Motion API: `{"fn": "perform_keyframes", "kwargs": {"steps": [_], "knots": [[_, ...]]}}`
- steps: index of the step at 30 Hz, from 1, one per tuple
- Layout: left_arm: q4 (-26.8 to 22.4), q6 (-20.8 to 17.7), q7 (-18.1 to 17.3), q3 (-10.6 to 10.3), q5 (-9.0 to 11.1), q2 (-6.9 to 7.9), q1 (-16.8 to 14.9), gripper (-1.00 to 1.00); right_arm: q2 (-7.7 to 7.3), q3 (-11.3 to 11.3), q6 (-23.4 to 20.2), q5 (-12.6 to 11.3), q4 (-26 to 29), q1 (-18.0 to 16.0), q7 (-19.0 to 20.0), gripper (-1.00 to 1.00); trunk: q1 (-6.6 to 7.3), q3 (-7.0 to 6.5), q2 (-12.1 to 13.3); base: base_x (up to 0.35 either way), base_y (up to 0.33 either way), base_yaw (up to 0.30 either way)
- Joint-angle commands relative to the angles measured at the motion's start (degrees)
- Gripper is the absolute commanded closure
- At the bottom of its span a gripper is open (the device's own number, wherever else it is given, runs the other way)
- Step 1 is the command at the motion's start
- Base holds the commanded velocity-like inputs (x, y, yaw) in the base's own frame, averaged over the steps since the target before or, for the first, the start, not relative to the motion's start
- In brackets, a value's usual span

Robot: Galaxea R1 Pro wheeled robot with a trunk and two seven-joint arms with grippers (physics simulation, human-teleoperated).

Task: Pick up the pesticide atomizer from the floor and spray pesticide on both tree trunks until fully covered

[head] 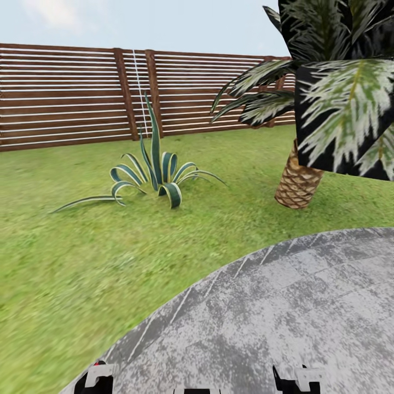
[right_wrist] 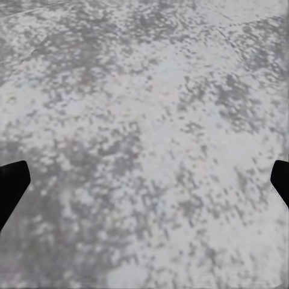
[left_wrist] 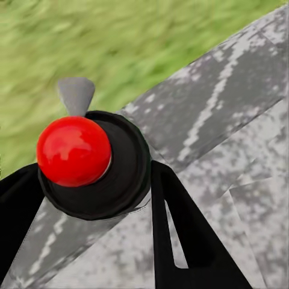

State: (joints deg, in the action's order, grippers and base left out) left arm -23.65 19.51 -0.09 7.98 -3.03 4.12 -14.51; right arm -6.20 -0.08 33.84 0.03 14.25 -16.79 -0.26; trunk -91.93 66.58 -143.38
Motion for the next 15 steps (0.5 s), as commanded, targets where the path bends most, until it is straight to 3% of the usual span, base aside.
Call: {"fn": "perform_keyframes", "kwargs": {"steps": [1,10,15], "knots": [[-0.01,0.0,0.0,0.0,0.02,0.0,0.0,1.0,-0.02,0.0,0.0,-0.01,0.0,0.0,0.0,-1.0,0.02,-0.23,0.02,0.0,0.0,-0.054],[0.0,0.0,0.01,0.02,0.04,0.01,0.01,1.0,0.03,-0.01,0.0,-0.03,0.0,0.0,0.0,-1.0,0.26,-2.22,0.14,0.0,0.0,-0.219],[0.0,0.0,0.0,0.02,0.04,0.01,0.01,1.0,0.04,-0.01,0.0,-0.03,0.07,0.0,0.0,-1.0,1.35,-3.12,2.14,0.0,0.0,-0.267]]}}
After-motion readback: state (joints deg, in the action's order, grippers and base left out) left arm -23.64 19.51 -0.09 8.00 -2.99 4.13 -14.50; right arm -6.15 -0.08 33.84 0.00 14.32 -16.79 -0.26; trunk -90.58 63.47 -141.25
